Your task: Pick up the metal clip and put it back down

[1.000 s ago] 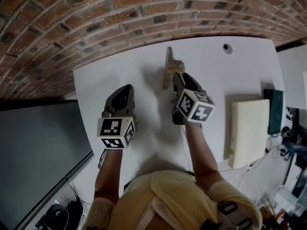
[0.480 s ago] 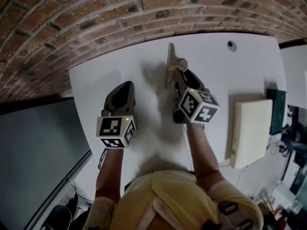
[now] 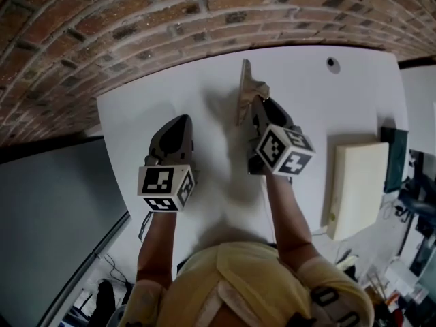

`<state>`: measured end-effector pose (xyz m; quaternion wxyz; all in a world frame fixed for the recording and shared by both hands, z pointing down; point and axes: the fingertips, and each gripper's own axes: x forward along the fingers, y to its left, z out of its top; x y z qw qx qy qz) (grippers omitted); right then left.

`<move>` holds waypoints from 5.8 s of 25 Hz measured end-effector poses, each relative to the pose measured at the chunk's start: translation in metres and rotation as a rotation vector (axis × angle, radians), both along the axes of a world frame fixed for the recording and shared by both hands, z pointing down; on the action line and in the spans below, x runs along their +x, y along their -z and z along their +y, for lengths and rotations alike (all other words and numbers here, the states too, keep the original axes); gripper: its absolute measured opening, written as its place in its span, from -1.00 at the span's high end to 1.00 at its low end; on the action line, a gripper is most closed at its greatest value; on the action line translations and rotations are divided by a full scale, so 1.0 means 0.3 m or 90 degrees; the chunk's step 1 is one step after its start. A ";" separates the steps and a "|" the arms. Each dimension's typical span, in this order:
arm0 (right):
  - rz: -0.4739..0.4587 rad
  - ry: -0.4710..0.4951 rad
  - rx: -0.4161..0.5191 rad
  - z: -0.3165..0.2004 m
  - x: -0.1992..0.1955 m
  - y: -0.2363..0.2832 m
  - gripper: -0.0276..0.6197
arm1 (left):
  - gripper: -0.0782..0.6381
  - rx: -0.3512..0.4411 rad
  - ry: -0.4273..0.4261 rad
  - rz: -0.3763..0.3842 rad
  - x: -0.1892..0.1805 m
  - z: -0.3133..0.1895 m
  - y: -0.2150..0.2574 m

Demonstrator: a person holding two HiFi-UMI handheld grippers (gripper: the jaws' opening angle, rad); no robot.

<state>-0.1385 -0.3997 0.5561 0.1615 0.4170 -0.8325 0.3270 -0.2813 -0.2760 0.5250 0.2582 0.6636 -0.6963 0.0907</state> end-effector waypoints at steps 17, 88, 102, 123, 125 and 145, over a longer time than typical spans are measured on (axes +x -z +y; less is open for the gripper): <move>-0.046 0.067 0.004 0.072 -0.065 0.056 0.83 | 0.77 0.015 0.015 -0.008 -0.011 0.035 0.056; -0.061 -0.370 0.152 0.479 1.588 0.427 0.85 | 0.77 0.097 -0.465 0.013 1.484 0.058 0.329; -0.086 -0.461 0.134 0.533 1.780 0.349 0.85 | 0.77 0.073 -0.524 0.019 1.671 0.026 0.262; 0.002 -0.442 0.091 0.523 1.811 0.255 0.82 | 0.77 0.055 -0.503 0.015 1.633 0.014 0.229; 0.004 -0.438 0.087 0.525 1.814 0.247 0.80 | 0.77 0.057 -0.503 0.013 1.631 0.014 0.229; 0.051 -0.438 0.101 0.578 1.825 0.263 0.53 | 0.77 0.052 -0.503 0.002 1.600 0.050 0.245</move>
